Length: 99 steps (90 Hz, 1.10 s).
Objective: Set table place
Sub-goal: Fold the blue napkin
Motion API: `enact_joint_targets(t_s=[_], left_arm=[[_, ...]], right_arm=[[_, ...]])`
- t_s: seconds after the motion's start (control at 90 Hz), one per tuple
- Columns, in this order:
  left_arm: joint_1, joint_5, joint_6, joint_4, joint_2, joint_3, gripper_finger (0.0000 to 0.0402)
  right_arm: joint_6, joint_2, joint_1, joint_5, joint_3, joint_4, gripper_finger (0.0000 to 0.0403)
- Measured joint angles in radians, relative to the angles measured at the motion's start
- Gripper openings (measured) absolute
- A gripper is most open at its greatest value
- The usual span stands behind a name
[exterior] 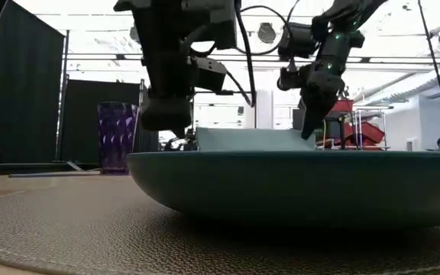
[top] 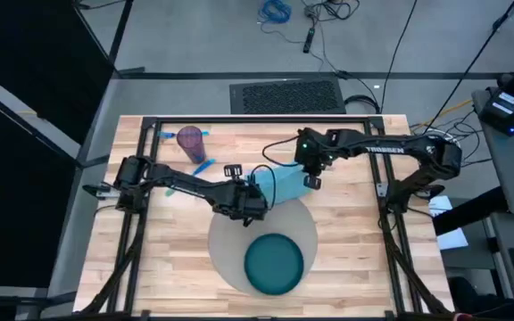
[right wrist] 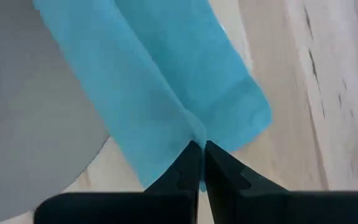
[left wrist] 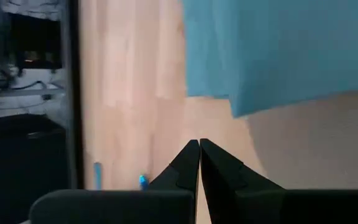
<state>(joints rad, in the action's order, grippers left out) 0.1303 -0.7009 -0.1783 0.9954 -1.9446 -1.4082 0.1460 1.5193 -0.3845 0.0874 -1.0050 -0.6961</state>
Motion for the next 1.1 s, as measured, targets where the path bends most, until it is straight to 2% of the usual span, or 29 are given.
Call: enact_joint_targets(t_s=[0.2,0.489,0.722,0.867,1.1], left_arm=[[-0.004,-0.042,-0.021,0.039,0.019,-0.001,0.0],[-0.009,-0.051,-0.007,0.023,0.05,0.0,0.0],[-0.026,-0.04,0.003,0.014,0.05,0.0,0.0],[-0.03,-0.04,0.007,0.016,0.05,0.0,0.0],[-0.029,-0.036,0.009,0.016,0.05,0.0,0.0]], right_arm=[[0.025,0.051,-0.022,0.019,0.0,0.062,0.0],[0.056,0.099,-0.098,0.019,0.0,0.096,0.0],[0.07,0.111,-0.098,0.019,0.0,0.145,0.0003],[0.057,0.111,-0.101,0.005,-0.001,0.143,0.0023],[0.015,0.111,-0.121,-0.017,-0.001,0.101,0.0084]])
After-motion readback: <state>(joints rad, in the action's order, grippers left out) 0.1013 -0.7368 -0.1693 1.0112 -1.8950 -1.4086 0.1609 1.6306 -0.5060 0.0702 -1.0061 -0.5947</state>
